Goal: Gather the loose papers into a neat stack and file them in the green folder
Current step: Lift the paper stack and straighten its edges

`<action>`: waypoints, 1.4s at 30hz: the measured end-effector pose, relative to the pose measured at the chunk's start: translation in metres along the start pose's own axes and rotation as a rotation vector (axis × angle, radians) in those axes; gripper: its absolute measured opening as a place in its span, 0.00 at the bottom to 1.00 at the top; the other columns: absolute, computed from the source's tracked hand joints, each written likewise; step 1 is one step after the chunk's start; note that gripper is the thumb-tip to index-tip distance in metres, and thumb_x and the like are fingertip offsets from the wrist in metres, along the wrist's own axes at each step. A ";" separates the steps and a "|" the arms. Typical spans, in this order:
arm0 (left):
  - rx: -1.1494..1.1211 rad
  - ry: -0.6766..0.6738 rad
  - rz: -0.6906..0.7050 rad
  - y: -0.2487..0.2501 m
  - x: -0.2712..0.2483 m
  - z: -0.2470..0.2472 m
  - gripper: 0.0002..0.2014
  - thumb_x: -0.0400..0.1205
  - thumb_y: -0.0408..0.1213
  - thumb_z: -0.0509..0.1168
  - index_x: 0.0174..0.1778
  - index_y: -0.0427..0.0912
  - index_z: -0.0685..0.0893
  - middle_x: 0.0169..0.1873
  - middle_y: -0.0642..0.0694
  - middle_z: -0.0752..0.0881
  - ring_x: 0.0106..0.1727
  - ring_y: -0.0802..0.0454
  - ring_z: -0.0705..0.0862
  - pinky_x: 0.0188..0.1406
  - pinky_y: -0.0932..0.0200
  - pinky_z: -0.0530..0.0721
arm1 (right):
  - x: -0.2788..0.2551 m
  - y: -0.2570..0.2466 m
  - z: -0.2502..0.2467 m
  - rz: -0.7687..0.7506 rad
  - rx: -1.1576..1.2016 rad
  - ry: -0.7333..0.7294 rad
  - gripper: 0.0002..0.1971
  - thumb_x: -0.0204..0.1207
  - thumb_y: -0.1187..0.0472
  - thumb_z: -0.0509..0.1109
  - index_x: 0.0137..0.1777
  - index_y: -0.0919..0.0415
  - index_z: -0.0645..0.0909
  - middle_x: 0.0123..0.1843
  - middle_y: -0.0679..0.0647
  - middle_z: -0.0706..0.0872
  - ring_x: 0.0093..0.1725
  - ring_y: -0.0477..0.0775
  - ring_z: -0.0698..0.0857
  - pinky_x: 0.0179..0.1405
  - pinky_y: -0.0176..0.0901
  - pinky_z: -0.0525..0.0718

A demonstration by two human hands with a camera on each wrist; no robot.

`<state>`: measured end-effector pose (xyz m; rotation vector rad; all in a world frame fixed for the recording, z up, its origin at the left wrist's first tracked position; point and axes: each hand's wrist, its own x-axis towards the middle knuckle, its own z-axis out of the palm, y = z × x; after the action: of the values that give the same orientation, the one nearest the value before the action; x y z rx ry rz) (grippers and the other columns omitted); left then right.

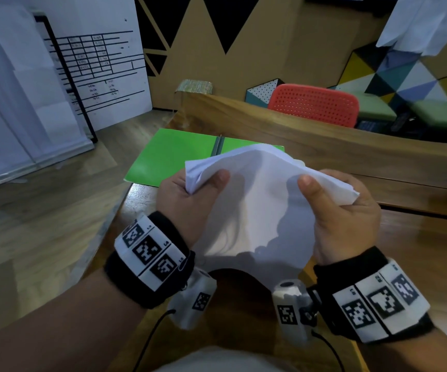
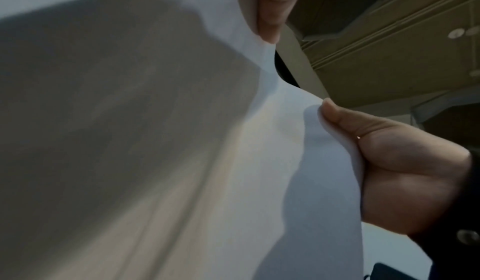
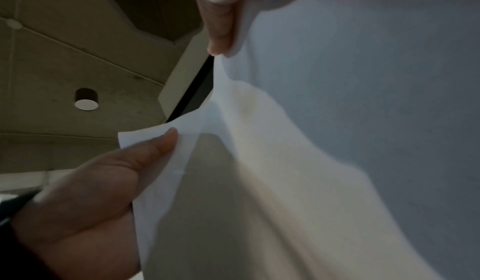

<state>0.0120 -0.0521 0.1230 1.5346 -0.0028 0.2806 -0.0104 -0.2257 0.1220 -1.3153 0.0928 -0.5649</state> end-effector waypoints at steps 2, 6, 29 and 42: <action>0.095 0.017 -0.071 -0.005 -0.005 -0.002 0.09 0.74 0.37 0.72 0.29 0.53 0.85 0.16 0.67 0.83 0.22 0.71 0.81 0.22 0.78 0.78 | -0.002 0.008 -0.001 0.054 0.003 0.020 0.22 0.37 0.38 0.84 0.32 0.46 0.88 0.33 0.46 0.91 0.38 0.53 0.88 0.47 0.59 0.87; 0.219 0.021 -0.166 -0.012 -0.009 -0.005 0.13 0.74 0.45 0.72 0.25 0.46 0.82 0.11 0.66 0.80 0.24 0.60 0.81 0.15 0.77 0.73 | 0.002 0.013 -0.002 0.151 0.021 0.004 0.22 0.36 0.44 0.84 0.33 0.47 0.89 0.35 0.50 0.92 0.41 0.57 0.89 0.52 0.66 0.87; 0.704 -0.502 -0.126 -0.010 0.052 -0.067 0.27 0.47 0.58 0.82 0.31 0.40 0.89 0.28 0.45 0.89 0.27 0.57 0.81 0.32 0.65 0.79 | 0.031 -0.049 -0.033 -0.205 -0.139 -0.189 0.09 0.71 0.73 0.72 0.38 0.57 0.82 0.28 0.43 0.88 0.29 0.43 0.82 0.32 0.34 0.81; 0.051 0.084 -0.162 -0.055 0.027 -0.038 0.12 0.72 0.32 0.74 0.34 0.51 0.78 0.19 0.63 0.85 0.23 0.74 0.82 0.23 0.79 0.79 | 0.012 0.027 -0.028 0.071 -0.120 0.158 0.12 0.76 0.69 0.68 0.39 0.49 0.78 0.37 0.49 0.84 0.40 0.53 0.82 0.44 0.52 0.82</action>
<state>0.0418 -0.0101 0.0723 1.5629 0.1956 0.2173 -0.0011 -0.2526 0.0919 -1.3759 0.3067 -0.6095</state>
